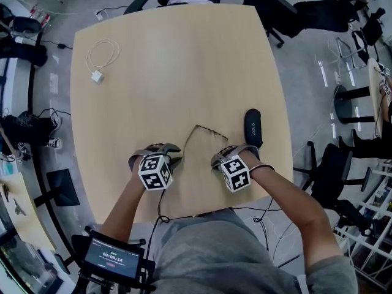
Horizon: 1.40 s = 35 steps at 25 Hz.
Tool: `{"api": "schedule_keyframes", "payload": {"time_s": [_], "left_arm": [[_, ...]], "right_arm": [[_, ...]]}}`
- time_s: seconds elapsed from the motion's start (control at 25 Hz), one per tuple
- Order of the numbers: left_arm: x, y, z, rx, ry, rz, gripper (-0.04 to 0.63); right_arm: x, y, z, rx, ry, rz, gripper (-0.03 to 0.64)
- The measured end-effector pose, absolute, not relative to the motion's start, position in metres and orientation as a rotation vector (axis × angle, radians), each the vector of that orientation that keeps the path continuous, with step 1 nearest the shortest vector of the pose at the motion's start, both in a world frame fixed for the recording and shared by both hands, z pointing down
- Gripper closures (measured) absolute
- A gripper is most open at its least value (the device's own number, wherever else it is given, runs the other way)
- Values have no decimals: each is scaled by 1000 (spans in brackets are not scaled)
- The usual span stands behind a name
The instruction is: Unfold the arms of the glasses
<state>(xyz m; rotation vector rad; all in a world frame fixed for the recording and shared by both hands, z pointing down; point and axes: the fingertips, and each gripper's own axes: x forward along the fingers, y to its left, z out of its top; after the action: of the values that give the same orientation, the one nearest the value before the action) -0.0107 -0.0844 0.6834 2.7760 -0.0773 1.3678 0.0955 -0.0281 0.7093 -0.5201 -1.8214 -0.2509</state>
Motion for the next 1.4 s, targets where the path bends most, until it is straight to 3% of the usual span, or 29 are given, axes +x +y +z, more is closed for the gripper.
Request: {"api": "schedule_keyframes", "payload": {"time_s": [0.72,1.4], "left_arm": [[-21,-103,621,2787,-678,869,520],[-58,-89,600,2780,-851,821,520]], "right_arm": [[59,-26,681,-193,-2073,-28,578],[14,-30,645,5,-2267,4,591]]}}
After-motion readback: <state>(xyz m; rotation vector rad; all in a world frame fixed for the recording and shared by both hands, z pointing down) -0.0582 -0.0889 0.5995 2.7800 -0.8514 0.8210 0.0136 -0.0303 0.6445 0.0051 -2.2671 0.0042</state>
